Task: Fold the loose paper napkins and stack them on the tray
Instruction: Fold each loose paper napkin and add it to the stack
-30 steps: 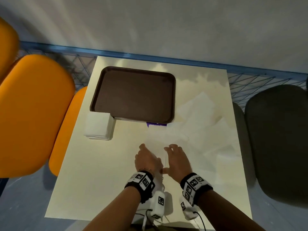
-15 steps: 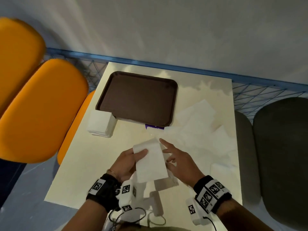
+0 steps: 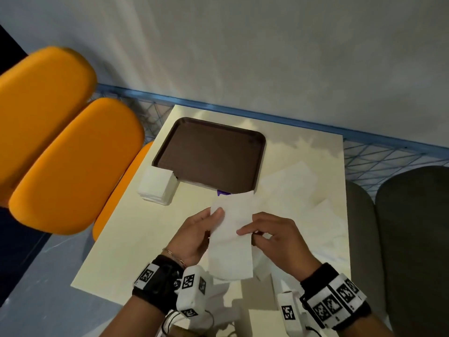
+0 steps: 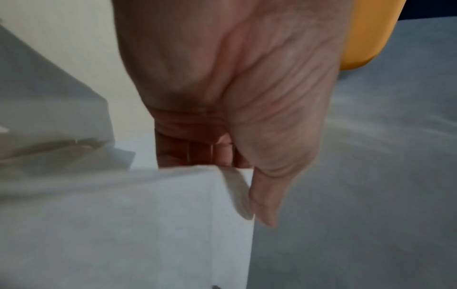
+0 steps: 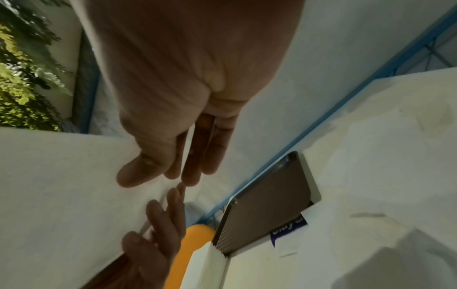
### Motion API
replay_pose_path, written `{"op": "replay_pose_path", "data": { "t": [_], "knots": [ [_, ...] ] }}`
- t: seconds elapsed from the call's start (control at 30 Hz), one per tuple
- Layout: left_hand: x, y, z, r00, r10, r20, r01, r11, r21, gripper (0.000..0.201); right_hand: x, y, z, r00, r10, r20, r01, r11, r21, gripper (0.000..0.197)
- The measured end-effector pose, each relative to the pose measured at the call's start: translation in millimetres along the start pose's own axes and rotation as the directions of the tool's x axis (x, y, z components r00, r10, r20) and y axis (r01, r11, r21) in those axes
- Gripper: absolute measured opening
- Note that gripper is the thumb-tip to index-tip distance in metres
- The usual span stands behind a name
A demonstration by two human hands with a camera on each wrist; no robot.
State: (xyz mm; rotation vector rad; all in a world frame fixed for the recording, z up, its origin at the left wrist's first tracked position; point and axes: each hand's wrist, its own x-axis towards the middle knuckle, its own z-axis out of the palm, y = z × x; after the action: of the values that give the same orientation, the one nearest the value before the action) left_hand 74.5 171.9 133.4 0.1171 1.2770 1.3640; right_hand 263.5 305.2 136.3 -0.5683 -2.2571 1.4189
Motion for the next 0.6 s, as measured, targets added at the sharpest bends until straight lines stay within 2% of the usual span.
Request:
{"op": "replay_pose_path", "data": {
  "t": [0.07,0.17,0.27,0.37,0.47,0.6],
  "knots": [
    [5,6,-2,0.999,0.036,-0.027,-0.035,0.999,0.038,0.046,1,-9,-3,0.997,0.063,0.051,-0.064,0.998,0.008,0.036],
    [9,15,-7,0.996,0.083,-0.023,-0.081,0.994,0.076,0.035,3,-21,1,0.994,0.108,0.013,-0.108,0.990,0.085,0.011],
    [8,21,-19,0.995,0.095,0.034,-0.097,0.992,0.080,0.023,8,-26,7,0.979,0.196,-0.056,-0.181,0.962,0.206,0.028],
    [2,24,-33,0.988,0.104,0.111,-0.122,0.978,0.169,0.030,15,-30,7,0.947,0.317,-0.059,-0.294,0.925,0.242,0.038],
    [-4,34,-40,0.982,0.099,0.164,-0.134,0.966,0.222,0.044,23,-34,9,0.930,0.366,-0.011,-0.356,0.911,0.206,0.038],
    [-10,51,-44,0.978,0.130,0.162,-0.169,0.952,0.257,0.039,34,-41,17,0.922,0.386,0.008,-0.383,0.911,0.152,0.032]
  ]
}}
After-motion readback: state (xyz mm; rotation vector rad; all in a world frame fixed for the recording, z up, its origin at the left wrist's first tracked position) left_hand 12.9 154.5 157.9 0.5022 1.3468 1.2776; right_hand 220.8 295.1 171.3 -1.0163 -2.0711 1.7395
